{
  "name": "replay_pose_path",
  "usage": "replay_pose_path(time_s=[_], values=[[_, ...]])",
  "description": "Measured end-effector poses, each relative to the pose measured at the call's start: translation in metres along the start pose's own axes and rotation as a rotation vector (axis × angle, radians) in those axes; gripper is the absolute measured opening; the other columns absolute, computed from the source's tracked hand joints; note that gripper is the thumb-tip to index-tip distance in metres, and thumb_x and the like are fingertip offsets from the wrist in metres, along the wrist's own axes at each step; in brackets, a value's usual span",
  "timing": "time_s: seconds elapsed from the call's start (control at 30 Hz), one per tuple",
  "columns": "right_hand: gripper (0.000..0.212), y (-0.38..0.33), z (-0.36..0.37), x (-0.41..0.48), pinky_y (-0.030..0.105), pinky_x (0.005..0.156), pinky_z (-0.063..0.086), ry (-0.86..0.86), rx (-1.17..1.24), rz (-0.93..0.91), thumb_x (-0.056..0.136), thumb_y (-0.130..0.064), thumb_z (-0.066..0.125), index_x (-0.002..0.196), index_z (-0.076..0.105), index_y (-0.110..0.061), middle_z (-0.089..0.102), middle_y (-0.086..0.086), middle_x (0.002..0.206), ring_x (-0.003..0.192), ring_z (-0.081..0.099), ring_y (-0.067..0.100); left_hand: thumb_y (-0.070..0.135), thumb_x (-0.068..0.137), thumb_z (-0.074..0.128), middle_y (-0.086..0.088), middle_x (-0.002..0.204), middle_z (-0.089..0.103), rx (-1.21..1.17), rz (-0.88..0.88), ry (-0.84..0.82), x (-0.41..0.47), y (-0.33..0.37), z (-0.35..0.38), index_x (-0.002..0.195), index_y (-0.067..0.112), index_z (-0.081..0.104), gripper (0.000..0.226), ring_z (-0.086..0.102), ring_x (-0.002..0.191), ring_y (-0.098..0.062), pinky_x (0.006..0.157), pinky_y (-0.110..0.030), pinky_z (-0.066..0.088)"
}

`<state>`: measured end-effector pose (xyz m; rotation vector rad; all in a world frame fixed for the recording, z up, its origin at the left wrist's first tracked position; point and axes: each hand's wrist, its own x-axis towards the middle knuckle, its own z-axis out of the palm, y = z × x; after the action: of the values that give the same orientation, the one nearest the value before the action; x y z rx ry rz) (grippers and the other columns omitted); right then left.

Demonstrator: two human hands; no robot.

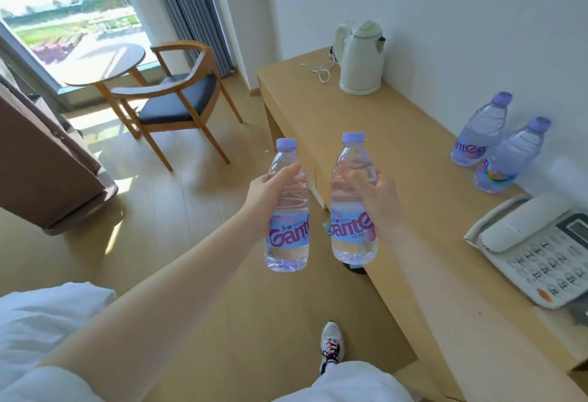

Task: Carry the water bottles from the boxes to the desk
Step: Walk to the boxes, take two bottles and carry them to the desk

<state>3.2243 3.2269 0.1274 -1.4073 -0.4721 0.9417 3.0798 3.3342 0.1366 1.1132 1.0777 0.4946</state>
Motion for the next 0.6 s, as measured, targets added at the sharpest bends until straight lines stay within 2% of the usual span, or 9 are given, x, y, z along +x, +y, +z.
replay_pose_path(time_s=[0.07, 0.2, 0.3, 0.37, 0.43, 0.5, 0.6], values=[[0.038, -0.009, -0.012, 0.028, 0.025, 0.059, 0.055, 0.029, 0.027, -0.013, 0.087, -0.028, 0.071, 0.116, 0.060, -0.006, 0.074, 0.004, 0.086, 0.069, 0.072, 0.016, 0.035, 0.085, 0.069, -0.006, 0.081, 0.074, 0.037, 0.011, -0.009, 0.026, 0.016, 0.018, 0.092, 0.013, 0.066, 0.024, 0.070, 0.064, -0.020, 0.060, -0.028, 0.056], [0.037, -0.021, -0.036, 0.071, 0.019, 0.053, 0.051, 0.095, 0.062, -0.037, 0.086, -0.025, 0.071, 0.115, 0.058, -0.006, 0.072, -0.008, 0.070, 0.061, 0.070, 0.010, 0.036, 0.084, 0.071, -0.005, 0.080, 0.074, 0.074, 0.004, -0.020, 0.071, 0.038, 0.056, 0.098, 0.011, 0.066, 0.030, 0.071, 0.067, -0.021, 0.067, -0.031, 0.057], [0.044, -0.023, -0.053, 0.090, 0.024, 0.058, 0.053, 0.123, 0.058, -0.017, 0.084, -0.027, 0.073, 0.118, 0.056, -0.005, 0.073, -0.003, 0.076, 0.065, 0.072, 0.016, 0.036, 0.084, 0.071, -0.004, 0.078, 0.075, 0.112, 0.008, -0.054, 0.096, 0.044, 0.082, 0.100, 0.010, 0.066, 0.030, 0.072, 0.068, -0.020, 0.066, -0.030, 0.058], [0.041, -0.023, -0.070, 0.102, 0.027, 0.061, 0.052, 0.195, 0.050, -0.006, 0.083, -0.026, 0.074, 0.115, 0.057, -0.008, 0.073, -0.001, 0.080, 0.068, 0.072, 0.016, 0.035, 0.084, 0.072, -0.007, 0.082, 0.075, 0.157, 0.009, -0.111, 0.114, 0.049, 0.104, 0.105, 0.008, 0.066, 0.035, 0.073, 0.069, -0.021, 0.064, -0.029, 0.058], [0.035, -0.024, -0.083, 0.110, 0.021, 0.057, 0.051, 0.262, 0.045, 0.003, 0.083, -0.026, 0.074, 0.111, 0.059, -0.009, 0.072, -0.001, 0.082, 0.064, 0.071, 0.011, 0.035, 0.083, 0.073, -0.009, 0.085, 0.075, 0.181, 0.014, -0.146, 0.131, 0.053, 0.121, 0.109, 0.006, 0.066, 0.040, 0.073, 0.069, -0.022, 0.061, -0.027, 0.058], [0.031, -0.023, -0.096, 0.118, 0.013, 0.049, 0.047, 0.320, 0.029, 0.006, 0.085, -0.026, 0.072, 0.108, 0.060, -0.008, 0.070, -0.004, 0.077, 0.057, 0.068, 0.004, 0.034, 0.082, 0.073, -0.009, 0.086, 0.075, 0.203, 0.026, -0.186, 0.147, 0.055, 0.139, 0.112, 0.004, 0.064, 0.042, 0.073, 0.070, -0.023, 0.066, -0.030, 0.058], [0.037, -0.023, -0.111, 0.131, 0.012, 0.048, 0.046, 0.427, 0.030, 0.020, 0.082, -0.032, 0.074, 0.109, 0.062, -0.009, 0.072, -0.005, 0.079, 0.062, 0.069, 0.005, 0.029, 0.083, 0.073, -0.010, 0.084, 0.075, 0.261, 0.076, -0.269, 0.173, 0.055, 0.166, 0.111, 0.002, 0.062, 0.041, 0.073, 0.073, -0.026, 0.079, -0.038, 0.058]])
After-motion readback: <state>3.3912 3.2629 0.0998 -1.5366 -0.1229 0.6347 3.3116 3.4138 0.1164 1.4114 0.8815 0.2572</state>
